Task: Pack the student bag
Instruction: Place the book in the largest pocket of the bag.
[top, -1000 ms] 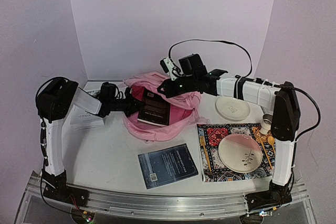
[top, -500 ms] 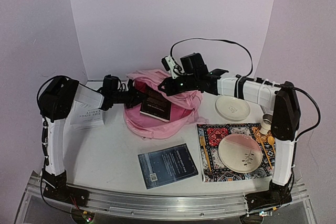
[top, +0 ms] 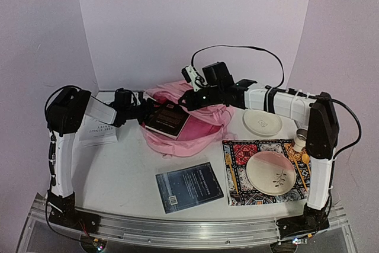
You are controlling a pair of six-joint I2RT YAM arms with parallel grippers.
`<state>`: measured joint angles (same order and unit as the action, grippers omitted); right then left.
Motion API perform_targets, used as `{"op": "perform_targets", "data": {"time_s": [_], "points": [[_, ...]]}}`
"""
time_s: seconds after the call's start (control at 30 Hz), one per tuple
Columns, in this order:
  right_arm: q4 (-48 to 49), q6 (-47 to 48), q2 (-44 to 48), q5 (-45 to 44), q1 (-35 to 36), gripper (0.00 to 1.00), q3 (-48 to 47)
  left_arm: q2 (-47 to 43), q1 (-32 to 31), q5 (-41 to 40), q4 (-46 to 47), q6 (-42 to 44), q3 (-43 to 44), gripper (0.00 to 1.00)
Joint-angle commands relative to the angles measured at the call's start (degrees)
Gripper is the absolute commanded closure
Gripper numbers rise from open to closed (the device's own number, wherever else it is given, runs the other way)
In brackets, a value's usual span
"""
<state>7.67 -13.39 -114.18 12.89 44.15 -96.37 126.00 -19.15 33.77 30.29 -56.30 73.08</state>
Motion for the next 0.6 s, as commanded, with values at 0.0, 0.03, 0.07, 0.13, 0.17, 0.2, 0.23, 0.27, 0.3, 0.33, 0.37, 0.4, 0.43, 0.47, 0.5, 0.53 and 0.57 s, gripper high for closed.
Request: {"op": "perform_targets", "data": {"time_s": [0.0, 0.03, 0.07, 0.13, 0.17, 0.2, 0.23, 0.27, 0.3, 0.33, 0.37, 0.4, 0.43, 0.47, 0.5, 0.53, 0.57], "points": [[4.3, -0.6, 5.2, -1.5, 0.4, 1.0, -0.8, -8.1, 0.3, -6.3, -3.1, 4.5, -3.2, 0.27], [4.2, -0.5, 5.2, -1.9, 0.4, 1.0, -0.7, -9.1, 0.3, -6.9, -4.0, 5.5, -3.9, 0.25], [4.2, -0.5, 5.2, -2.1, 0.4, 1.0, -0.7, -10.1, 0.3, -7.4, -5.0, 6.2, -4.3, 0.23], [4.3, -0.5, 5.0, -2.5, 0.4, 1.0, -0.8, -11.6, 0.3, -8.2, -6.9, 8.0, -5.0, 0.2], [4.3, -0.5, 4.9, -2.6, 0.4, 1.0, -0.8, -12.5, 0.2, -8.6, -8.2, 9.0, -5.2, 0.19], [4.3, -0.5, 4.8, -2.7, 0.4, 1.0, -0.8, -13.4, 0.2, -9.1, -9.4, 9.9, -5.4, 0.19], [4.3, -0.5, 4.8, -2.7, 0.4, 1.0, -0.8, -14.3, 0.2, -9.7, -10.8, 10.8, -5.6, 0.19], [4.3, -0.6, 4.8, -2.8, 0.4, 1.0, -0.8, -15.3, 0.1, -10.4, -12.4, 11.7, -5.9, 0.19], [4.3, -0.7, 4.8, -2.8, 0.4, 1.0, -0.8, -16.4, 0.0, -11.2, -13.9, 12.7, -6.2, 0.19], [4.3, -0.7, 4.8, -2.8, 0.4, 1.0, -0.8, -17.5, -0.1, -12.0, -15.7, 13.8, -6.5, 0.19], [4.3, -0.7, 4.7, -2.8, 0.4, 1.0, -0.8, -18.5, -0.3, -13.0, -17.9, 14.7, -6.8, 0.19], [4.2, -0.7, 4.7, -2.8, 0.4, 1.0, -0.8, -19.5, -0.5, -13.9, -20.2, 15.5, -6.9, 0.18], [4.2, -0.7, 4.6, -2.9, 0.4, 1.0, -0.8, -20.3, -0.8, -14.7, -22.2, 16.8, -7.1, 0.18], [4.2, -0.7, 4.5, -2.9, 0.4, 1.0, -0.8, -21.4, -1.2, -15.1, -24.4, 17.7, -7.5, 0.18], [4.2, -0.6, 4.3, -2.9, 0.4, 1.0, -0.8, -22.7, -1.8, -15.6, -25.7, 18.4, -8.3, 0.18], [4.1, -0.6, 4.1, -3.0, 0.4, 1.0, -0.8, -24.3, -2.6, -16.3, -26.7, 19.1, -9.2, 0.18], [4.0, -0.4, 3.8, -3.1, 0.4, 1.0, -0.7, -25.7, -3.4, -17.0, -27.8, 19.8, -10.0, 0.17]]}}
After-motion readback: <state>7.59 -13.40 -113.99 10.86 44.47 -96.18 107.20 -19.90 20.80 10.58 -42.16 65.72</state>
